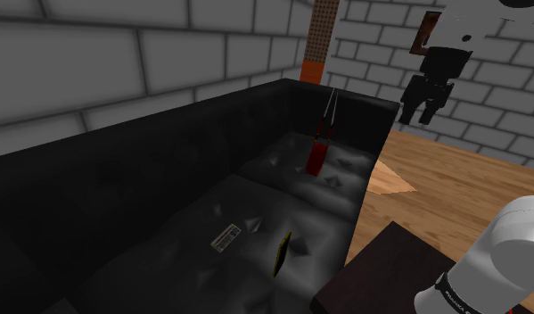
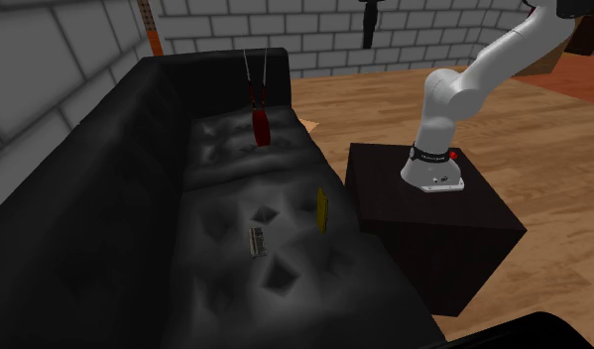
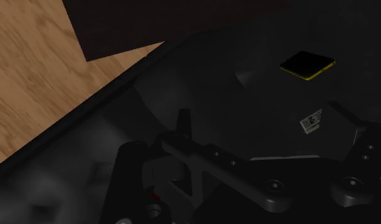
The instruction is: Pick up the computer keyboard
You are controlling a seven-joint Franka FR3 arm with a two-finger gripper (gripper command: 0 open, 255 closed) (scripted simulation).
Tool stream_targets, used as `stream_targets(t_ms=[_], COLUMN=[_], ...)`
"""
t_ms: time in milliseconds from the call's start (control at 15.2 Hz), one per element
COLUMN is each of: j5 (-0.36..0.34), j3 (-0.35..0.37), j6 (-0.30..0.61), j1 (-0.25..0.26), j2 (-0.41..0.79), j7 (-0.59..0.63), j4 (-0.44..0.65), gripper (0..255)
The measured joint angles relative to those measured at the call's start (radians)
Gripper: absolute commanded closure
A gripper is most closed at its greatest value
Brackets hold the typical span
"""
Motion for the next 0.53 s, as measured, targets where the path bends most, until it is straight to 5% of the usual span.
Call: stream_targets(t_ms=[528], j5=[0.088], j3=[0.117], j6=[0.159], j1=[-0.003], j2=[0.041], j7=[0.174], j4=[-0.117], gripper=[0])
